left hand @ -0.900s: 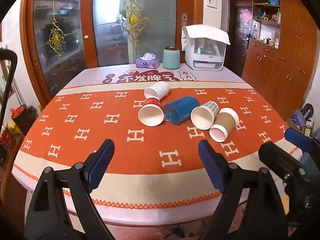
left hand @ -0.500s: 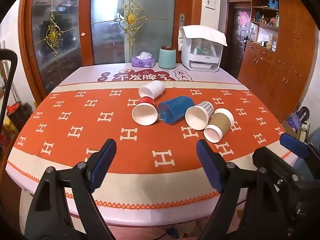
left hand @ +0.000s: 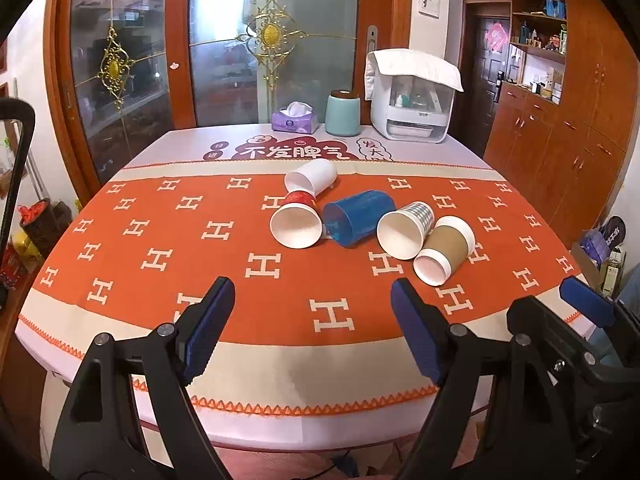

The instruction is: Flip cup upside down

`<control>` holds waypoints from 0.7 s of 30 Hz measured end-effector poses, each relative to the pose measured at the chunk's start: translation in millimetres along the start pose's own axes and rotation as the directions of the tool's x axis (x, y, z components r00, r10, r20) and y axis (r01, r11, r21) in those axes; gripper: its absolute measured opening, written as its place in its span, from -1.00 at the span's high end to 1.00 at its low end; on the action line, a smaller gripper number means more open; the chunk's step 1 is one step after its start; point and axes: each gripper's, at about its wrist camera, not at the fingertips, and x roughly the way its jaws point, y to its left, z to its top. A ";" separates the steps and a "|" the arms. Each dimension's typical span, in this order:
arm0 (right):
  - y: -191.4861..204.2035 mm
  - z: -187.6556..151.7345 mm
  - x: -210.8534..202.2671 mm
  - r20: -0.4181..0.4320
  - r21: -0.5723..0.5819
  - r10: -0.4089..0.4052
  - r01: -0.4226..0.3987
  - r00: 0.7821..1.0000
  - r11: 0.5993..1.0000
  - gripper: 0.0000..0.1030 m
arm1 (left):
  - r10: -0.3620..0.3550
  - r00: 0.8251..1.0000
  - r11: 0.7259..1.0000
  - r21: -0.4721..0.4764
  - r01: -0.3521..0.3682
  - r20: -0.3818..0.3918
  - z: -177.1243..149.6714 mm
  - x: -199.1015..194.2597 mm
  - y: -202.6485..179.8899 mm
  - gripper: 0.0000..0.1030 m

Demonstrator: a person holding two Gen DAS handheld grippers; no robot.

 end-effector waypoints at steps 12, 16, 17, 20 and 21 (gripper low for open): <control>-1.8 -2.2 0.5 0.012 0.020 0.015 -0.015 1.000 1.000 -0.81 | 0.000 1.000 1.000 -0.030 0.000 -0.004 -3.3 -0.5 3.5 -0.52; -0.6 -2.3 0.2 0.016 0.025 0.019 -0.019 1.000 0.999 -0.81 | 0.012 1.000 1.000 -0.028 -0.012 0.003 -3.3 -1.7 3.4 -0.52; 0.1 -3.1 0.3 0.016 0.024 0.019 -0.019 1.000 1.000 -0.81 | 0.016 1.000 0.999 -0.028 -0.016 0.006 -3.5 -2.3 3.4 -0.52; 1.3 -5.1 0.6 0.018 0.021 0.016 -0.016 1.000 1.000 -0.81 | 0.025 1.000 0.999 -0.024 -0.025 0.015 -3.8 -3.8 2.3 -0.52; 1.3 -5.3 0.6 0.019 0.021 0.015 -0.016 1.000 1.000 -0.81 | 0.026 1.000 0.999 -0.024 -0.026 0.015 -3.6 -3.8 2.2 -0.52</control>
